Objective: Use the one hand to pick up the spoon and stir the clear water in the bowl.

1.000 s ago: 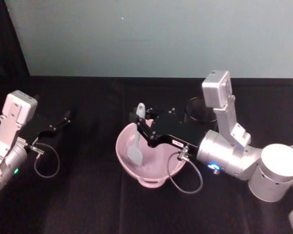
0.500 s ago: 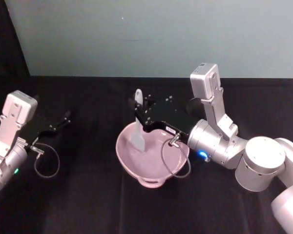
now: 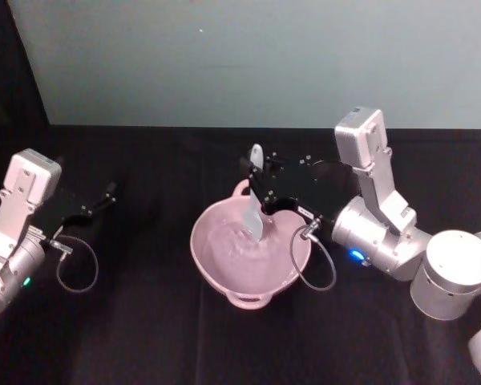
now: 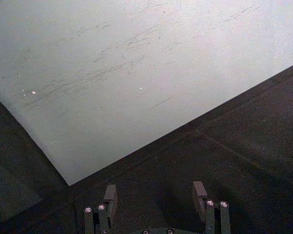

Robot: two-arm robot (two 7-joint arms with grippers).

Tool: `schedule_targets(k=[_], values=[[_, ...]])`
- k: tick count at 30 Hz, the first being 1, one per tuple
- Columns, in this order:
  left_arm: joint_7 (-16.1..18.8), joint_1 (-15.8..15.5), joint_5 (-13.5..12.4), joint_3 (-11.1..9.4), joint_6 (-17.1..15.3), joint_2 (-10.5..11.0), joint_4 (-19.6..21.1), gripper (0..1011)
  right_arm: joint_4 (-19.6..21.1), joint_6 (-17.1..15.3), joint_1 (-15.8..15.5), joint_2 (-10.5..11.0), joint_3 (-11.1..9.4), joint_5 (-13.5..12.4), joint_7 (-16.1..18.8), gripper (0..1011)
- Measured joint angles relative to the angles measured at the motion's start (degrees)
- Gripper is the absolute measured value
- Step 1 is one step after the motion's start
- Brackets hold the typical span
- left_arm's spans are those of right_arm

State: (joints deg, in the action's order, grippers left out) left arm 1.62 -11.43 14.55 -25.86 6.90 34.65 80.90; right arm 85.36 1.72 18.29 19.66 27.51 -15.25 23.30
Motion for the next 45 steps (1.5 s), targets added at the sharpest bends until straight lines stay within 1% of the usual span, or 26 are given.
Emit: schedule_targets(k=[5, 6, 10, 15, 18, 21, 22, 25, 29, 30, 32, 35, 39, 42, 45], values=[[0.0, 0.0, 0.0, 0.0, 0.0, 0.0, 0.0, 1011, 2.29, 0.03, -2.07, 1.37, -1.12, 0.08, 0.75, 121], [0.0, 0.0, 0.0, 0.0, 0.0, 0.0, 0.0, 1011, 2.29, 0.03, -2.07, 1.37, -1.12, 0.08, 0.75, 120], [0.0, 0.0, 0.0, 0.0, 0.0, 0.0, 0.0, 1011, 5.46, -0.17, -4.44, 2.7, -1.87, -0.86, 1.95, 120], [0.0, 0.0, 0.0, 0.0, 0.0, 0.0, 0.0, 1011, 8.3, -0.51, -6.51, 3.66, -2.0, -2.06, 3.05, 121], [0.0, 0.0, 0.0, 0.0, 0.0, 0.0, 0.0, 1011, 9.46, -0.65, -7.4, 3.83, -1.6, -3.03, 3.88, 120], [0.0, 0.0, 0.0, 0.0, 0.0, 0.0, 0.0, 1011, 9.45, -0.93, -7.35, 3.3, -0.57, -3.51, 4.44, 121], [0.0, 0.0, 0.0, 0.0, 0.0, 0.0, 0.0, 1011, 9.45, -0.93, -7.35, 3.3, -0.57, -3.51, 4.44, 121], [0.0, 0.0, 0.0, 0.0, 0.0, 0.0, 0.0, 1011, 8.33, -1.21, -6.46, 2.2, 0.67, -3.58, 4.61, 120], [0.0, 0.0, 0.0, 0.0, 0.0, 0.0, 0.0, 1011, 6.66, -0.97, -5.46, 0.92, 1.39, -3.31, 4.26, 120], [0.0, 0.0, 0.0, 0.0, 0.0, 0.0, 0.0, 1011, 5.81, -0.53, -5.03, 0.25, 1.56, -3.02, 3.78, 121], [0.0, 0.0, 0.0, 0.0, 0.0, 0.0, 0.0, 1011, 4.4, 0.35, -4.5, -0.82, 1.61, -2.48, 2.86, 121], [0.0, 0.0, 0.0, 0.0, 0.0, 0.0, 0.0, 1011, 3.21, 1.37, -4.1, -1.79, 1.54, -1.63, 1.67, 120], [0.0, 0.0, 0.0, 0.0, 0.0, 0.0, 0.0, 1011, 1.06, 2.6, -3.44, -3.34, 0.86, 0.22, -0.68, 120], [0.0, 0.0, 0.0, 0.0, 0.0, 0.0, 0.0, 1011, 0.28, 3.03, -3.35, -3.91, 0.22, 1.51, -1.97, 120], [0.0, 0.0, 0.0, 0.0, 0.0, 0.0, 0.0, 1011, 0.16, 3.38, -3.59, -4.04, -0.56, 2.35, -2.82, 121]])
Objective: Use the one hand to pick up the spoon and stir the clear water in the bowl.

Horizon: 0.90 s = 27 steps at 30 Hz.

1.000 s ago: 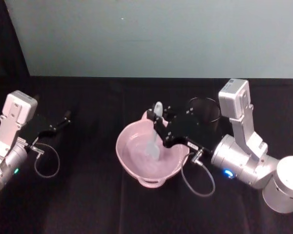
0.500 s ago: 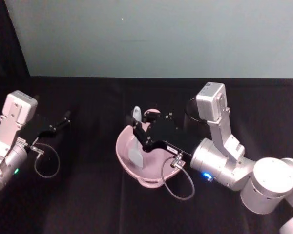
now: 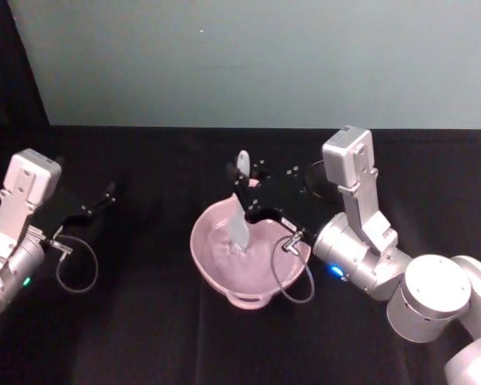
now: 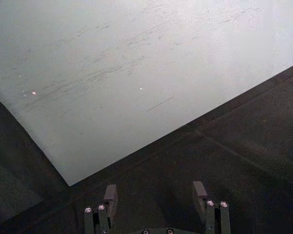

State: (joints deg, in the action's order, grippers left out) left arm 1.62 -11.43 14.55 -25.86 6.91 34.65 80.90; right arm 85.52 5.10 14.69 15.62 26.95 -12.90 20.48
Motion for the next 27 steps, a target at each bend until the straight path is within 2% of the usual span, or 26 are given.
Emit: schedule_targets(k=[8, 14, 21, 24, 27], values=[[0.0, 0.0, 0.0, 0.0, 0.0, 0.0, 0.0, 1011, 1.69, 0.05, -1.49, 1.08, -2.55, 1.1, -0.62, 120], [0.0, 0.0, 0.0, 0.0, 0.0, 0.0, 0.0, 1011, 4.58, -0.64, -3.61, 2.95, -4.23, 1.04, 0.15, 121], [0.0, 0.0, 0.0, 0.0, 0.0, 0.0, 0.0, 1011, 8.85, -1.71, -6.7, 5.06, -4.89, -1.0, 2.66, 120], [0.0, 0.0, 0.0, 0.0, 0.0, 0.0, 0.0, 1011, 11.02, -2.77, -8.02, 5.92, -4.45, -2.98, 4.54, 121], [0.0, 0.0, 0.0, 0.0, 0.0, 0.0, 0.0, 1011, 11.95, -3.04, -8.5, 6.17, -3.95, -3.72, 5.2, 120]])
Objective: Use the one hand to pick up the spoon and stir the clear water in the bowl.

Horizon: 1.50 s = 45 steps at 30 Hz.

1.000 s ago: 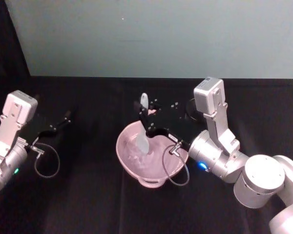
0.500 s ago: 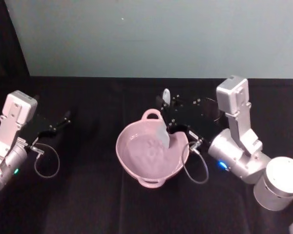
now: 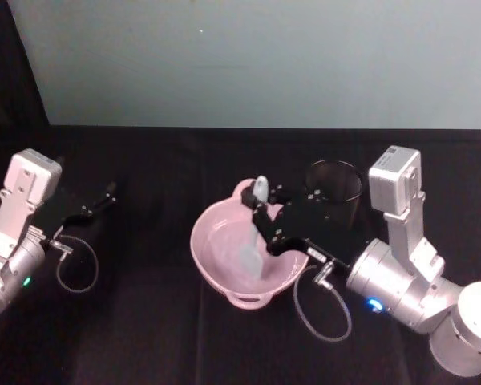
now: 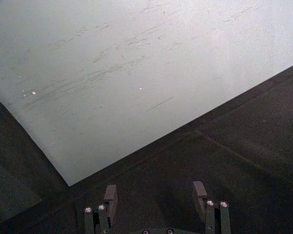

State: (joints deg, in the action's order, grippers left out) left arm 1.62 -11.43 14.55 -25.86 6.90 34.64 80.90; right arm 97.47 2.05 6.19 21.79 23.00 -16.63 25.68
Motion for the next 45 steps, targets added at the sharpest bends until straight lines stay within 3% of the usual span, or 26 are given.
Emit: schedule_targets(k=[12, 24, 34, 45], values=[[0.0, 0.0, 0.0, 0.0, 0.0, 0.0, 0.0, 1011, -1.31, -0.04, 1.57, -1.79, 3.67, -1.32, 0.71, 120], [0.0, 0.0, 0.0, 0.0, 0.0, 0.0, 0.0, 1011, -7.36, 0.42, 6.71, -5.21, 5.67, 1.59, -1.31, 120], [0.0, 0.0, 0.0, 0.0, 0.0, 0.0, 0.0, 1011, -11.54, 1.79, 8.86, -7.01, 4.29, 3.73, -3.93, 121], [0.0, 0.0, 0.0, 0.0, 0.0, 0.0, 0.0, 1011, -11.27, 2.47, 8.0, -5.56, 1.51, 4.59, -4.35, 121]])
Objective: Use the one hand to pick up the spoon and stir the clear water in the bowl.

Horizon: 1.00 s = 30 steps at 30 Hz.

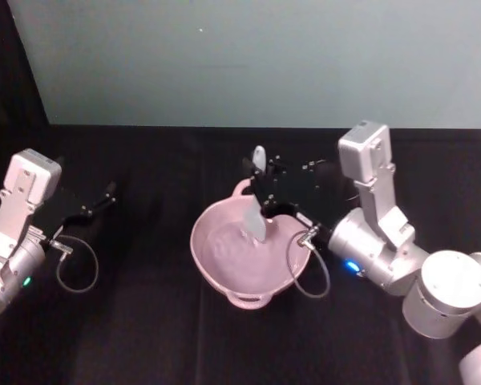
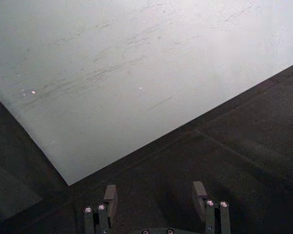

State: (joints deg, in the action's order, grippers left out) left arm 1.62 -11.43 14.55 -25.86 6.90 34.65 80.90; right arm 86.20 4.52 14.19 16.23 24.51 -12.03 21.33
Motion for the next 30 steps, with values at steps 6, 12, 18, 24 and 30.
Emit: schedule_targets(k=[6, 12, 18, 24, 30], values=[[0.0, 0.0, 0.0, 0.0, 0.0, 0.0, 0.0, 1011, 2.99, 0.05, -2.14, 1.84, -1.43, -0.18, 0.45, 121], [0.0, 0.0, 0.0, 0.0, 0.0, 0.0, 0.0, 1011, 6.78, -0.12, -4.94, 3.75, -2.25, -1.5, 1.84, 120], [0.0, 0.0, 0.0, 0.0, 0.0, 0.0, 0.0, 1011, 10.4, -0.93, -7.68, 5.11, -1.8, -3.84, 3.91, 120], [0.0, 0.0, 0.0, 0.0, 0.0, 0.0, 0.0, 1011, 11.26, -1.18, -8.08, 4.89, 0.14, -4.7, 4.76, 121], [0.0, 0.0, 0.0, 0.0, 0.0, 0.0, 0.0, 1011, 8.65, -1.08, -5.64, 2.72, 2.41, -3.97, 4.56, 121]])
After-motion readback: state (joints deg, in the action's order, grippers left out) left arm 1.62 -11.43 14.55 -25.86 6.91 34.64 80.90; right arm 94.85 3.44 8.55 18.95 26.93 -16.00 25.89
